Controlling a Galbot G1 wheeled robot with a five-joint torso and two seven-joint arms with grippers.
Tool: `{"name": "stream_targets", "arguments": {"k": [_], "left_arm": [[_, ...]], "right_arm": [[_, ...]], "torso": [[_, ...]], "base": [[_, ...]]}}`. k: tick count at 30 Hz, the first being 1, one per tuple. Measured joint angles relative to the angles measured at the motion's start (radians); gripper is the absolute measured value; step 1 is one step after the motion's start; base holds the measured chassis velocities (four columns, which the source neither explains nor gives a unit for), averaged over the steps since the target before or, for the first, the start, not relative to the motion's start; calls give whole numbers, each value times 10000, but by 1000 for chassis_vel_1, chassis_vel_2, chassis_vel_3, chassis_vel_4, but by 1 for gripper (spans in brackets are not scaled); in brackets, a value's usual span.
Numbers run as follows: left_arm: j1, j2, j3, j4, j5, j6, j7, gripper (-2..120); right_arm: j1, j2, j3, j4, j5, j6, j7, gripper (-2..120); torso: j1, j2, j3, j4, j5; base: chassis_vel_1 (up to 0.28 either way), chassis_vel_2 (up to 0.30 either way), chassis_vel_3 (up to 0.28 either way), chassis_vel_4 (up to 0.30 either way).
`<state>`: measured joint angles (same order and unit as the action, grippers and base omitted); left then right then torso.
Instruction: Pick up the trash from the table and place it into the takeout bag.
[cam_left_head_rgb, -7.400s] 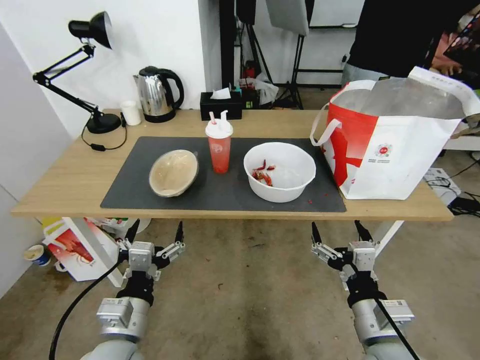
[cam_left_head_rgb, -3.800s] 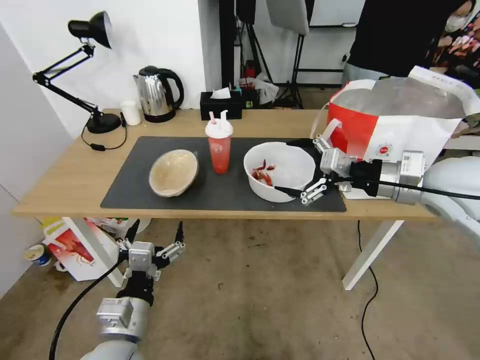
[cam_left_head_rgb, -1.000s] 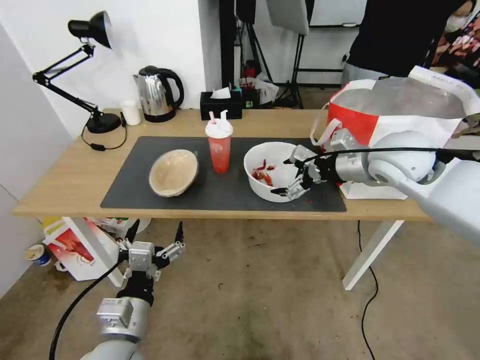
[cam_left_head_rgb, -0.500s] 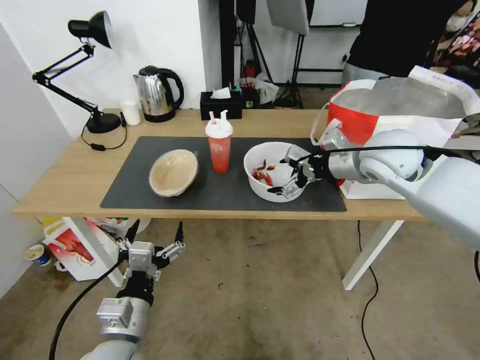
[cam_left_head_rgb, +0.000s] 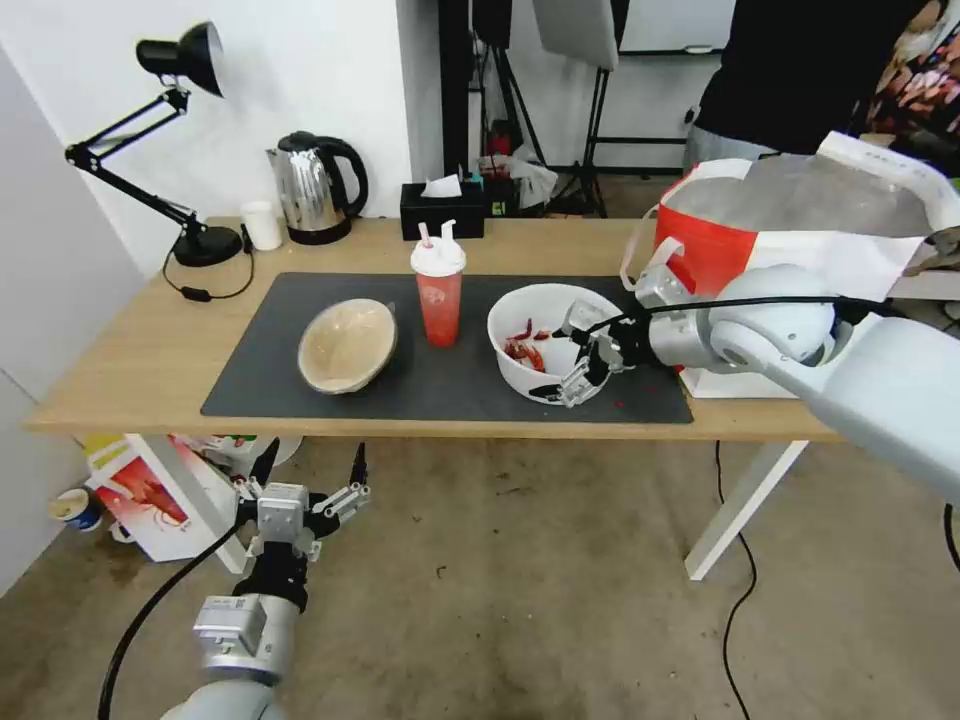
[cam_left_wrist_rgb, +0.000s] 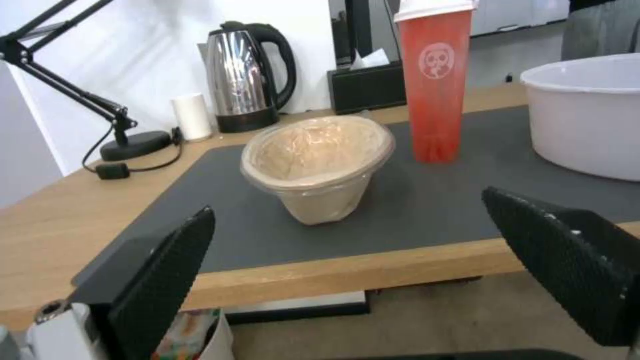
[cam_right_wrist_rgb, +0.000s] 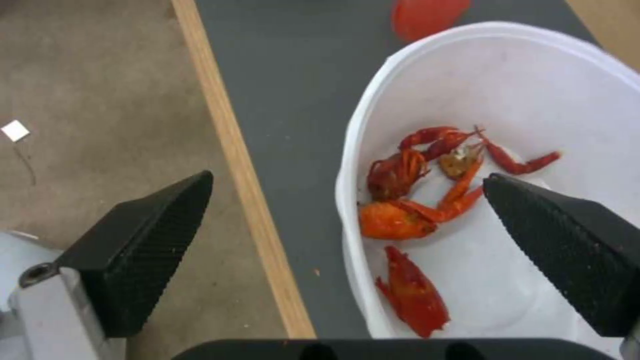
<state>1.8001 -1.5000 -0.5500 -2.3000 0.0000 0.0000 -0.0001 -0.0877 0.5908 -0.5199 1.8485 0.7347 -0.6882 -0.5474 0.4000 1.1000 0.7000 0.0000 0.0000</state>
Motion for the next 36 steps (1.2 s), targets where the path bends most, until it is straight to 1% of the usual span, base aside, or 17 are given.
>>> {"name": "stream_targets", "arguments": {"k": [17,26,36], "left_arm": [[0,0,0,0,0,0,0,100],[0,0,0,0,0,0,0,100],[0,0,0,0,0,0,0,100]], "right_arm": [[-6,230,-129,-316,158,-179,137,100],[125,439,-132,-634,595,-320,312,100],[176,579,-215,-971,481,-327,482,100]], "torso": [[0,0,0,0,0],[0,0,0,1,0],[1,0,0,0,0]], "base": [[0,0,0,0],[0,0,0,0],[0,0,0,0]]}}
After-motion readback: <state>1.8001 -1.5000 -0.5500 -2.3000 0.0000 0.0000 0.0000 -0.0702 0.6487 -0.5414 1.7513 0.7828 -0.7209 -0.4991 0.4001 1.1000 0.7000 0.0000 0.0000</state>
